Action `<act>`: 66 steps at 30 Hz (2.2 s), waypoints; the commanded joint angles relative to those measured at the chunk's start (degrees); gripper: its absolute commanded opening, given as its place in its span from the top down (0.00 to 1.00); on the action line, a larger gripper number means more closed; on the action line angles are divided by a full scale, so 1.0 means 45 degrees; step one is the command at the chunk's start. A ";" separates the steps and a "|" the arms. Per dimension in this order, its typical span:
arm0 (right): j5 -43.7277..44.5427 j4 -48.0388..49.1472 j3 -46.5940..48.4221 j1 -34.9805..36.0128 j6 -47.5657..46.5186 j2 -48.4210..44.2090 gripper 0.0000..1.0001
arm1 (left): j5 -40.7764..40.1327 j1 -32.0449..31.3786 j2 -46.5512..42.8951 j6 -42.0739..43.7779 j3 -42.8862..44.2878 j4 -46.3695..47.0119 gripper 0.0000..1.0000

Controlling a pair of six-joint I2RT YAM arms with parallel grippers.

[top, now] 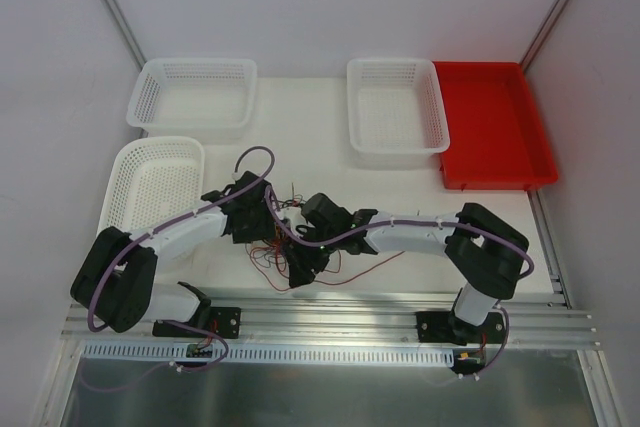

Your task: Untangle the cables

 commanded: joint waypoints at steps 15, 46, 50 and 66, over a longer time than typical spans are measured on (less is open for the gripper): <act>-0.1047 0.1884 -0.0640 0.0393 0.0597 0.0225 0.99 | -0.0633 0.0089 0.0521 -0.0708 -0.0430 0.0477 0.45; 0.5788 -0.8175 0.3264 -0.4059 -0.2352 -1.1883 0.99 | -0.1239 0.0303 0.1303 -0.0825 -0.0392 0.0477 0.45; 0.6760 -0.8020 0.3832 -0.4411 -0.2410 -1.2237 0.99 | -0.1219 0.0342 0.1303 -0.0786 -0.0294 0.0496 0.45; 1.0301 -0.6282 -0.2353 -0.6129 0.0829 -1.0444 0.99 | 0.0030 0.0381 -0.2660 -0.0005 0.0993 -0.0889 0.20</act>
